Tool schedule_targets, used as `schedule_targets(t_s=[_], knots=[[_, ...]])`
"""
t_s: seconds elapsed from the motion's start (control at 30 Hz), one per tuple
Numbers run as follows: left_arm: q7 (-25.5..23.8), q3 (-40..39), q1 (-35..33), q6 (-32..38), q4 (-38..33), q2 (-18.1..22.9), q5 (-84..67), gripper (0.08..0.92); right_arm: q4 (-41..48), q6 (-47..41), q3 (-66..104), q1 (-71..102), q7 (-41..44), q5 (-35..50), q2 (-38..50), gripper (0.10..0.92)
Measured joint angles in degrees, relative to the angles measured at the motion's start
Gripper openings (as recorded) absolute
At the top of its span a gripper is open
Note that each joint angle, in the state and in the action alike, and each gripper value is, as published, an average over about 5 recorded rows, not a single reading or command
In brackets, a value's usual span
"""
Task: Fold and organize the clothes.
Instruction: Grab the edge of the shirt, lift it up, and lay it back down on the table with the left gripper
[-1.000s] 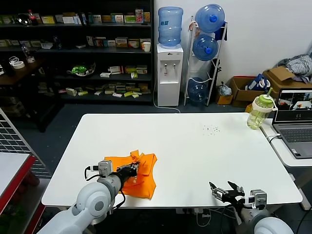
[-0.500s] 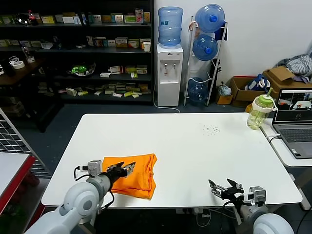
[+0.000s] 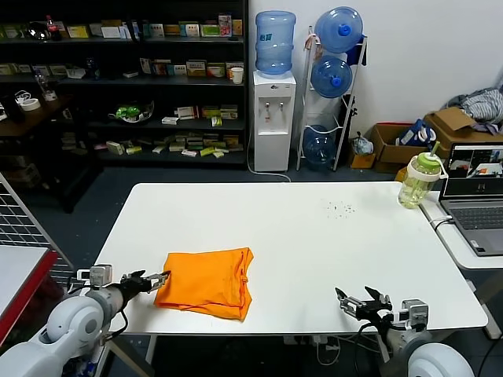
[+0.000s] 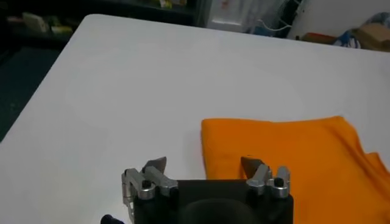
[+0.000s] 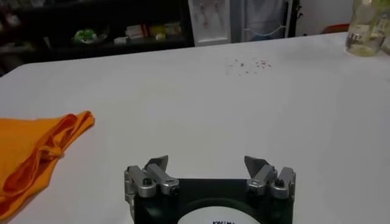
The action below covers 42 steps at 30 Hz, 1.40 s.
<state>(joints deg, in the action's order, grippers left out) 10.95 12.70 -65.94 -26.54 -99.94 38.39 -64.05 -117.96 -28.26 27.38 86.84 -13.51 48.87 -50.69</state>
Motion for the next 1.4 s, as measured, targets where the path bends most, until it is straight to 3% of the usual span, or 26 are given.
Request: schedule_targets(t_s=[0.37,0.87,1.4], knots=[[-5.6,0.1,0.6,0.5,3.9,0.1,1.6,0.823,0.2,0.0,0.5,0.4,-0.1,0.0,-0.1,0.823],[-6.7,-0.2,1.1,0.1,4.1,1.6,1.0,0.808,0.6,-0.2,0.0,0.1,-0.3,-0.1,-0.1,0.823],[-6.8,-0.8,1.2,0.2,3.4,2.8,1.1,0.352,0.5,-0.1,0.2,0.7,-0.3,-0.2,-0.3,0.823]])
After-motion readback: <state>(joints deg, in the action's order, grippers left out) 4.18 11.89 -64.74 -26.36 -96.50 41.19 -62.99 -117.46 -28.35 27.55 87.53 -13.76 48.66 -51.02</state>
